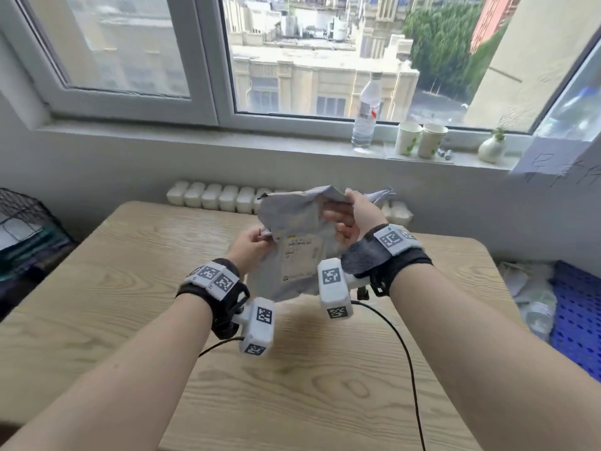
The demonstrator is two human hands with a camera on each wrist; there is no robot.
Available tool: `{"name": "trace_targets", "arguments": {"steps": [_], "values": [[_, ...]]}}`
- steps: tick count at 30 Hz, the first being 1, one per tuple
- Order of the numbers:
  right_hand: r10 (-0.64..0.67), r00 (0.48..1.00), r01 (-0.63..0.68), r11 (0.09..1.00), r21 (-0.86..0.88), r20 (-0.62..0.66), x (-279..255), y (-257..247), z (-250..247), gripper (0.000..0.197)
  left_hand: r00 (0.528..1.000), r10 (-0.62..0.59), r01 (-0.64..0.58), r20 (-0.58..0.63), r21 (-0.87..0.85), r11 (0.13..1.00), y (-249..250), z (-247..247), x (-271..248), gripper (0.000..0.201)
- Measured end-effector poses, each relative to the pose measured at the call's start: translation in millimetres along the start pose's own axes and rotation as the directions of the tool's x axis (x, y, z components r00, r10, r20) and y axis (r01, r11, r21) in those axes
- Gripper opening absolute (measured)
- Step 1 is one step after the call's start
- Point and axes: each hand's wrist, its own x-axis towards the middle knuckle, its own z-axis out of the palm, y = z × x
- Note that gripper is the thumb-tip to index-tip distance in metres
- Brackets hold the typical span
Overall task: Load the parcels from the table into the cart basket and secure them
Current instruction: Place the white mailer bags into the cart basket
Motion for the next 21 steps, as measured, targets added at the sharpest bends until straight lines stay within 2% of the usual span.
{"name": "trace_targets", "arguments": {"steps": [3, 6, 11, 14, 17, 21], "values": [[-0.001, 0.998, 0.006, 0.996, -0.092, 0.061, -4.7, 6.6, 23.7, 0.040, 0.987, -0.037, 0.025, -0.156, -0.075, 0.997, -4.7, -35.0, 1.6, 0.011], [-0.021, 0.999, 0.028, 0.974, -0.224, 0.032, -7.2, 17.3, 45.1, 0.026, 0.967, -0.096, 0.035, -0.237, -0.249, 0.968, -13.6, -68.1, -2.3, 0.024], [0.008, 1.000, -0.008, 0.953, -0.301, -0.002, -6.2, 38.1, 78.5, 0.026, 0.942, -0.191, 0.031, -0.277, -0.495, 0.868, -24.4, -124.5, -23.6, 0.024], [-0.028, 1.000, 0.025, 0.950, -0.311, -0.005, -9.7, 51.5, 102.3, 0.025, 0.937, -0.199, 0.020, -0.286, -0.526, 0.850, -31.9, -158.8, -37.6, 0.024], [-0.083, 0.994, 0.101, 0.932, -0.349, 0.066, -18.3, 67.1, 132.4, 0.026, 0.926, -0.215, 0.007, -0.311, -0.553, 0.833, -43.0, -189.6, -49.7, 0.024], [-0.157, 0.980, 0.194, 0.886, -0.421, 0.122, -29.6, 88.8, 182.9, 0.015, 0.897, -0.237, -0.038, -0.374, -0.598, 0.801, -59.9, -232.9, -70.0, 0.028]]}}
